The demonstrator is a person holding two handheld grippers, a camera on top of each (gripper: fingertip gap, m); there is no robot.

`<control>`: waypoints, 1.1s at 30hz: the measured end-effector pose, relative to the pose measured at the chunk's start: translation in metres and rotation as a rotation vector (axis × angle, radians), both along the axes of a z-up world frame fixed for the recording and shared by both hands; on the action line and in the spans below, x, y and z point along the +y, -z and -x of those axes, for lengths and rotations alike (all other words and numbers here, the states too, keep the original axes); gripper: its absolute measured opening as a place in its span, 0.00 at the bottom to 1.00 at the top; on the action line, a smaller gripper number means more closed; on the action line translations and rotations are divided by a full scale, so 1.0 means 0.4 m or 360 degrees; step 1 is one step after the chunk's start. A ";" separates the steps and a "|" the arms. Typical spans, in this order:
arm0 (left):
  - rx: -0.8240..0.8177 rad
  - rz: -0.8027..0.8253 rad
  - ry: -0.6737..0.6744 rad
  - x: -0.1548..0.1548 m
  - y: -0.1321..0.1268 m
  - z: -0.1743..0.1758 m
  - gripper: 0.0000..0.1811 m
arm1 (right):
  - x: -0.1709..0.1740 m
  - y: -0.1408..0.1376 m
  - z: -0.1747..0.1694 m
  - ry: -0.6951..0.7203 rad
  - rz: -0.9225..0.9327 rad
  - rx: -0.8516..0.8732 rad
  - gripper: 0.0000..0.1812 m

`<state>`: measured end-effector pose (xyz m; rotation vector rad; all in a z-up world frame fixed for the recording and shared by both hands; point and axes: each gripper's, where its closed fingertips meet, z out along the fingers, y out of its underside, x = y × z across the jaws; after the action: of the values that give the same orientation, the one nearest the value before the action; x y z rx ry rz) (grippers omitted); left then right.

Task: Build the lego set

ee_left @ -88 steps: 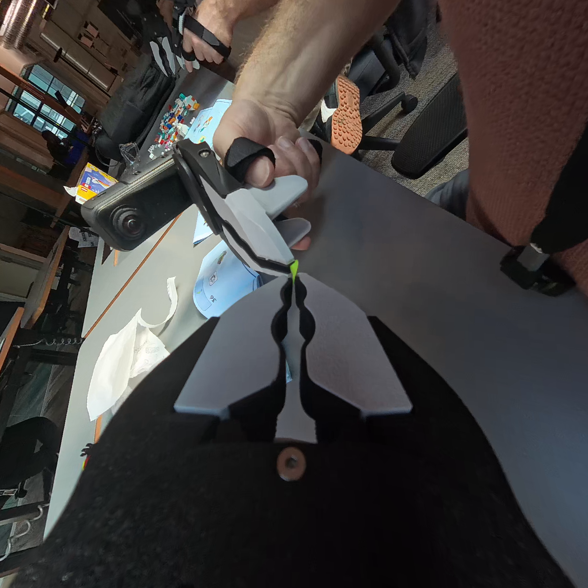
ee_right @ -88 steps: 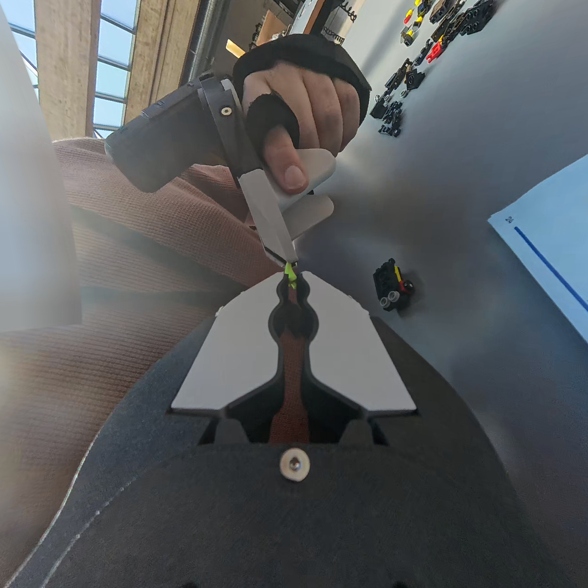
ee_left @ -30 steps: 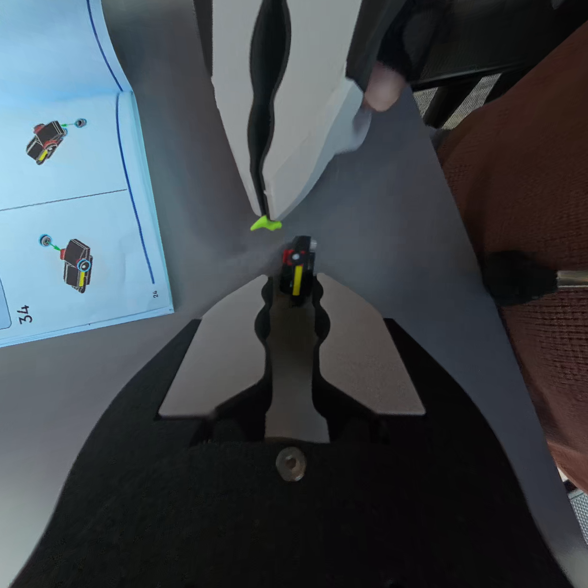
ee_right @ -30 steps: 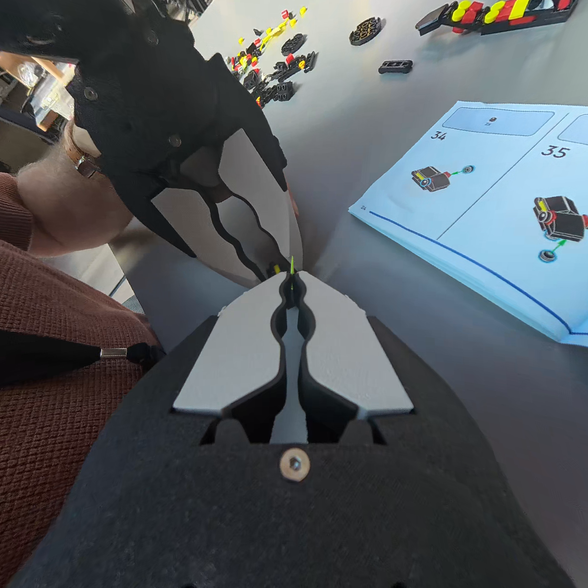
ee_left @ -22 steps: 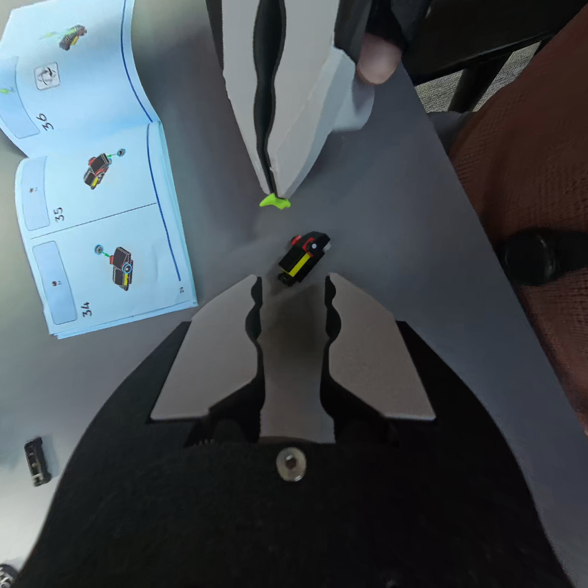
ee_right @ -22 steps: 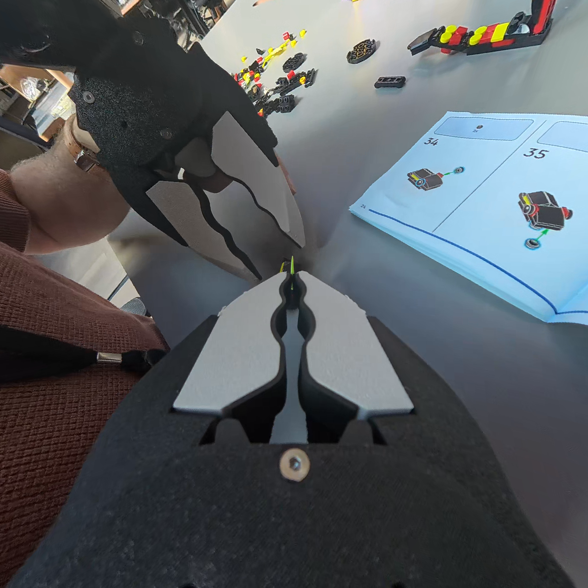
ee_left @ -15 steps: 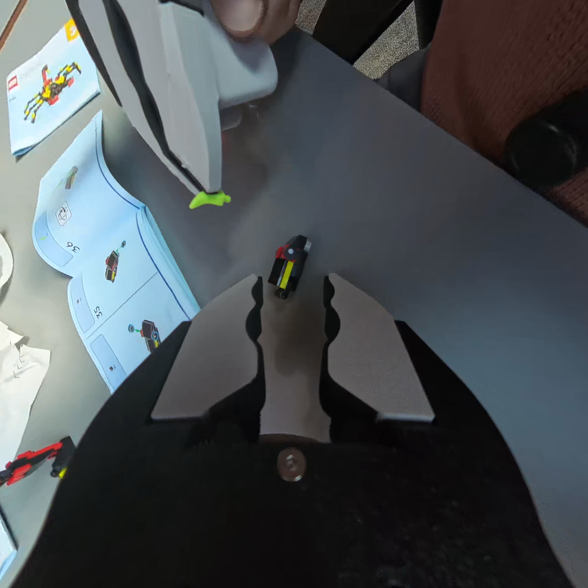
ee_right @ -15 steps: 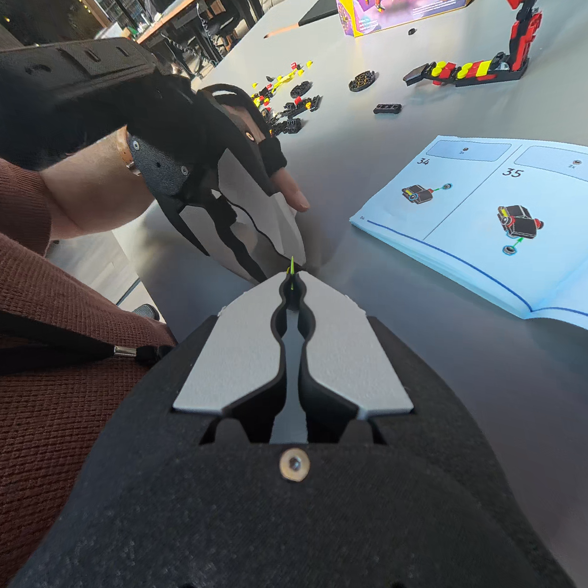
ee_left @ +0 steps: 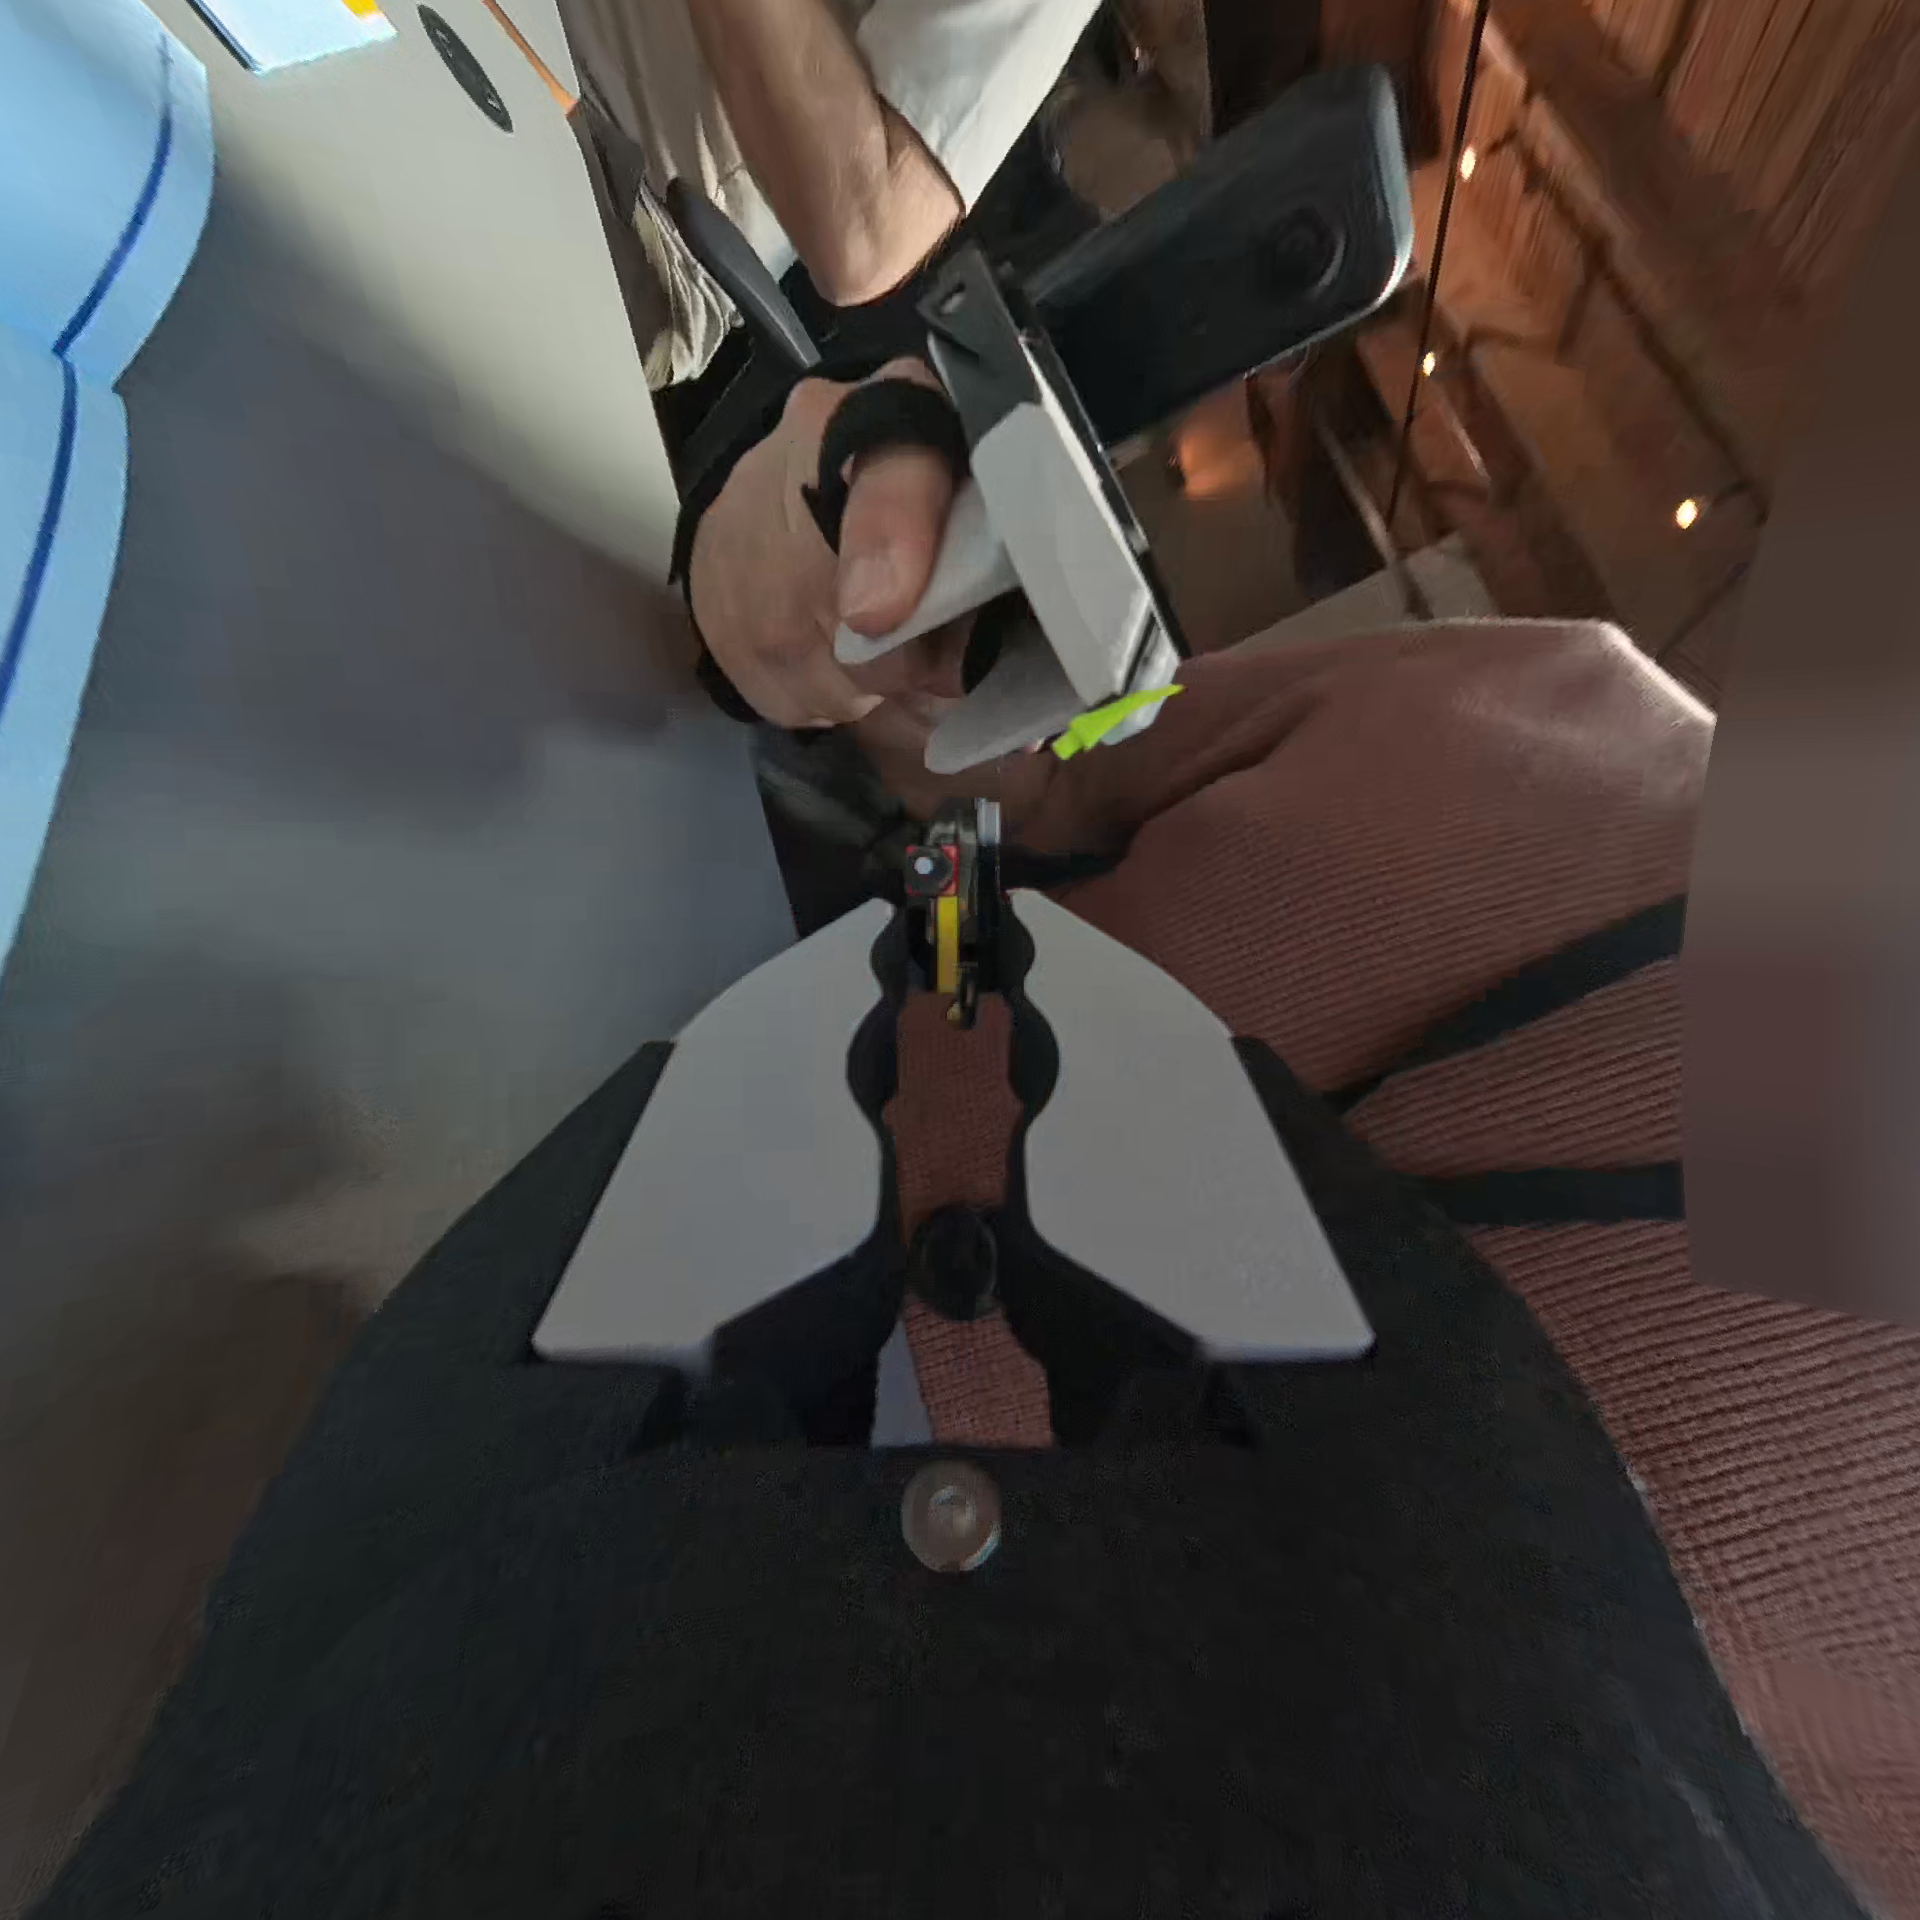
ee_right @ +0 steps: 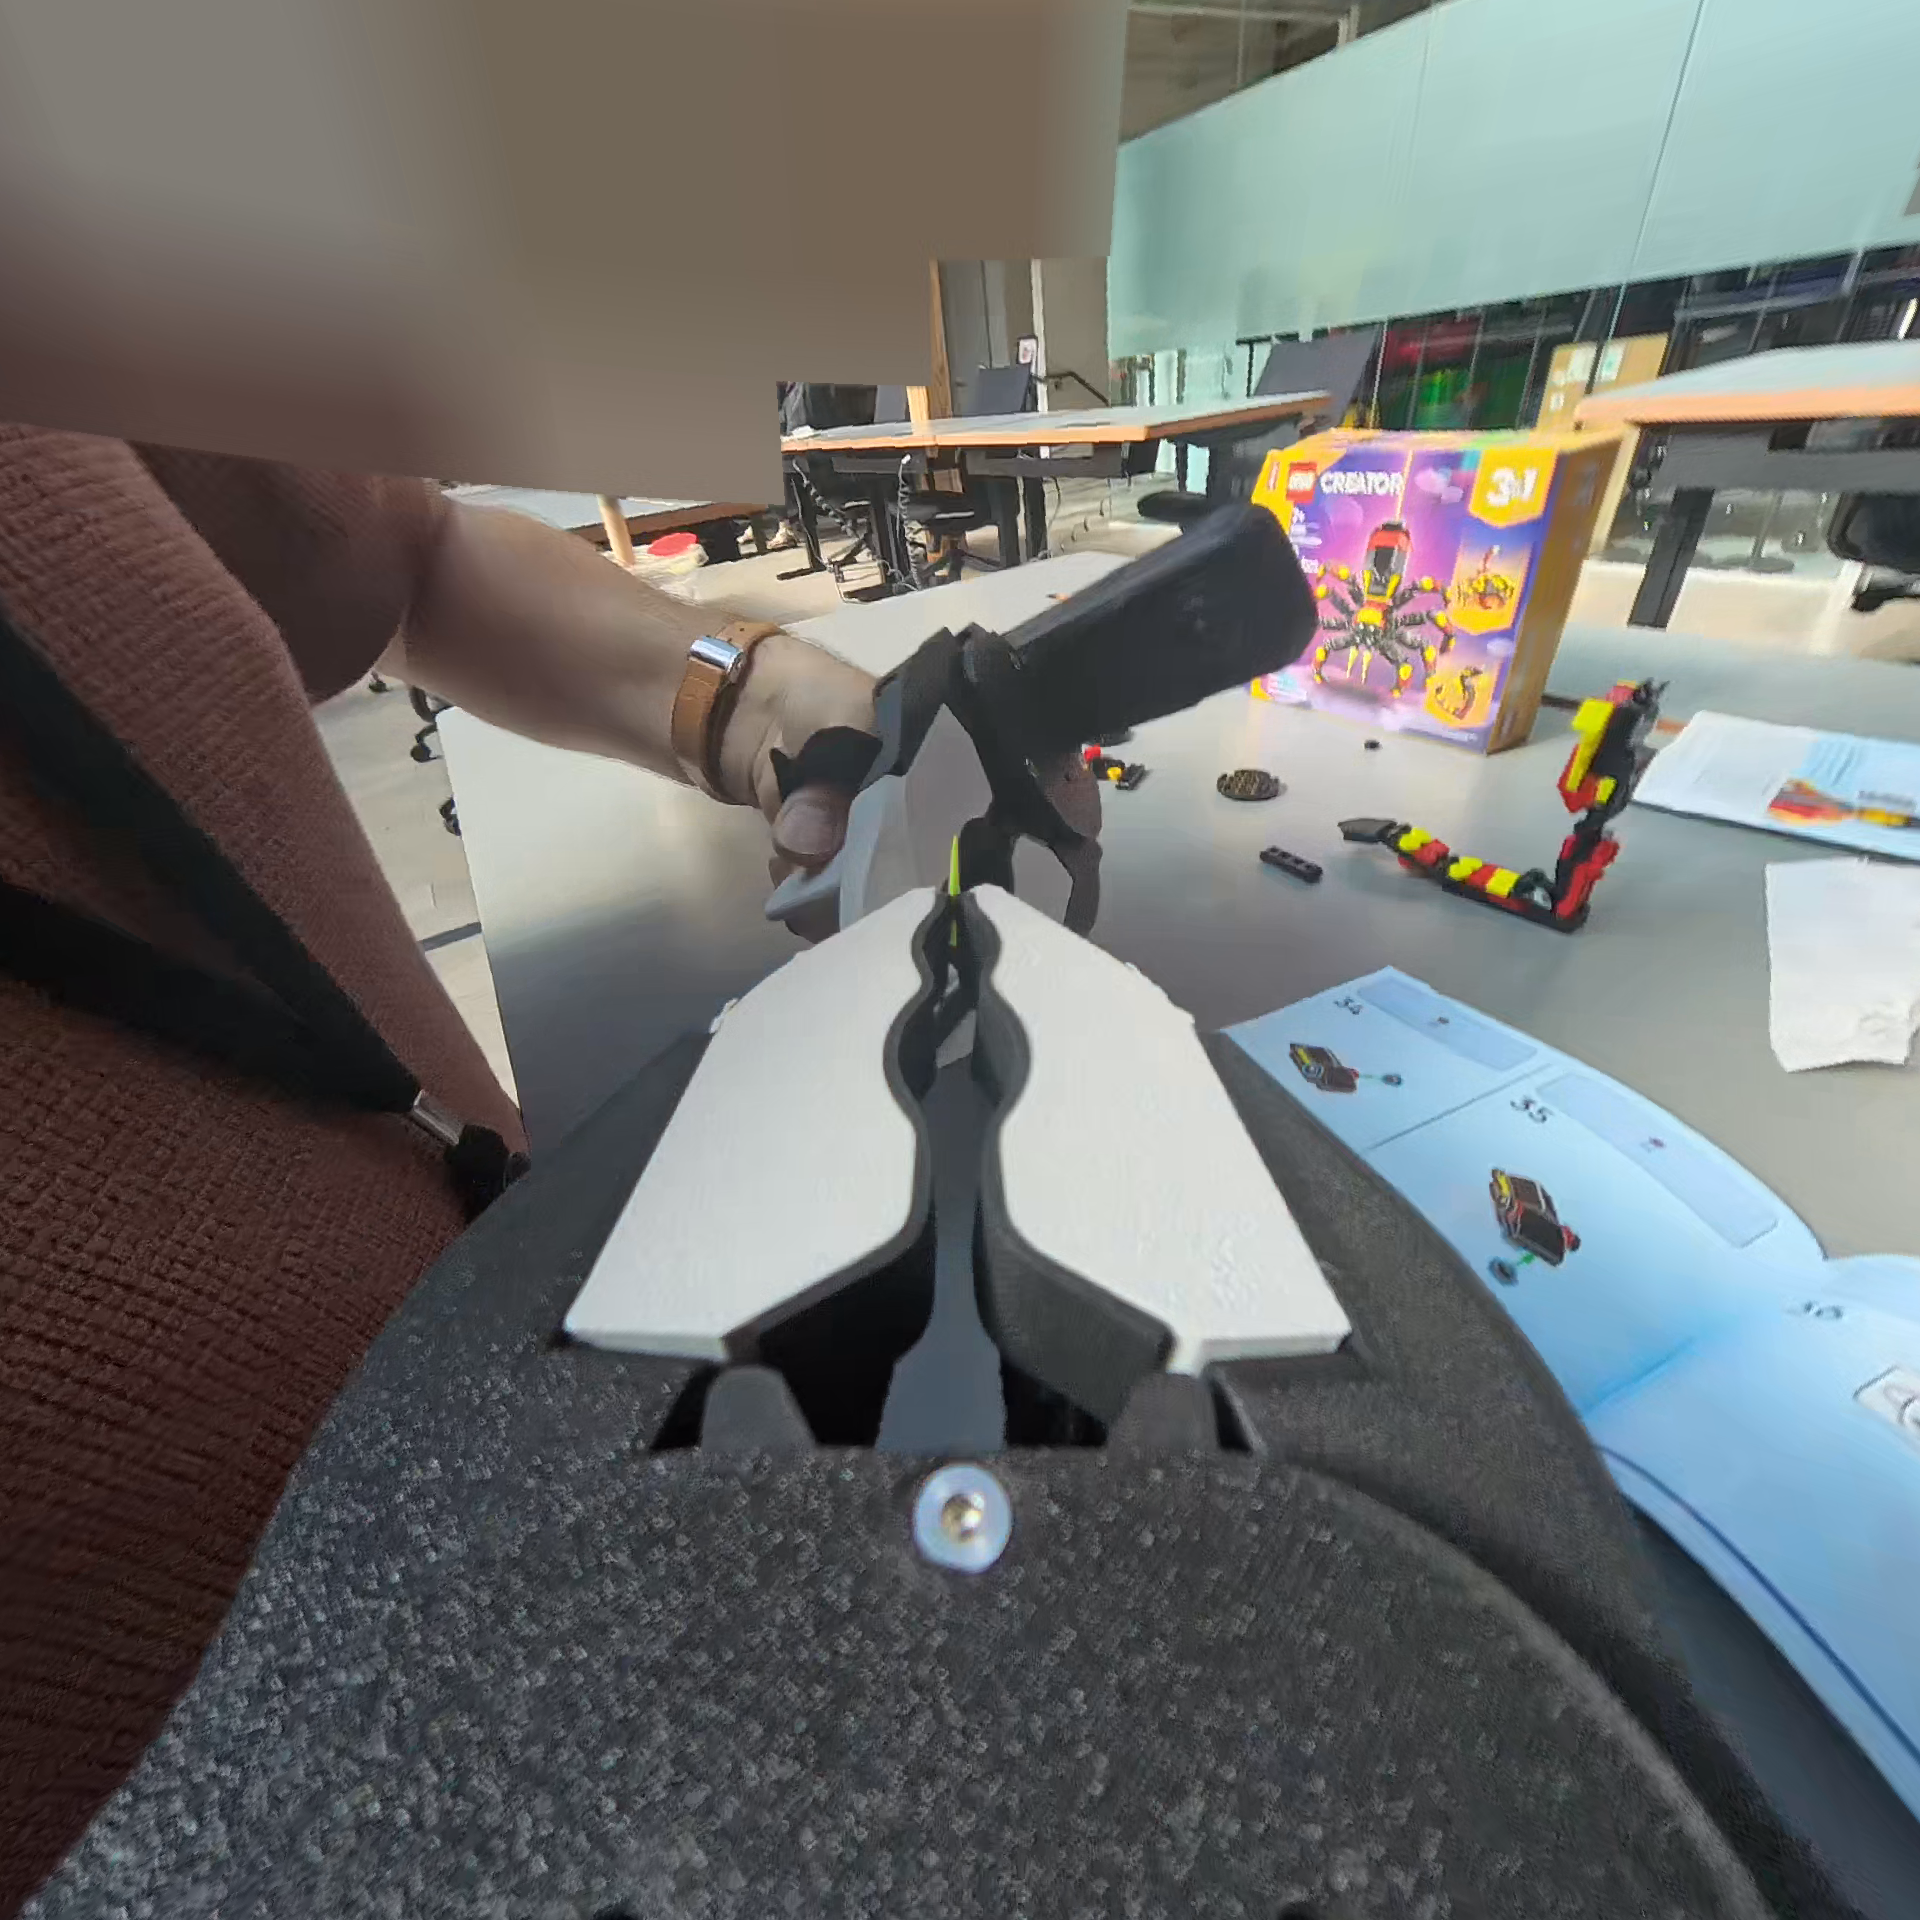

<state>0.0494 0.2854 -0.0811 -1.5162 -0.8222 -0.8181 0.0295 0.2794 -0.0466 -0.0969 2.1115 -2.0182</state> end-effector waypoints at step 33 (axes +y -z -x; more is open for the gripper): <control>0.0542 0.0587 0.0038 -0.038 -0.047 -0.061 0.09 | -0.022 -0.030 -0.112 -0.0605 0.0072 0.2041 0.00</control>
<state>0.0737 0.2702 -0.0623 -1.9284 -0.7248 -0.4173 0.0743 0.2707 -0.0347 -2.0697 2.2366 -1.8923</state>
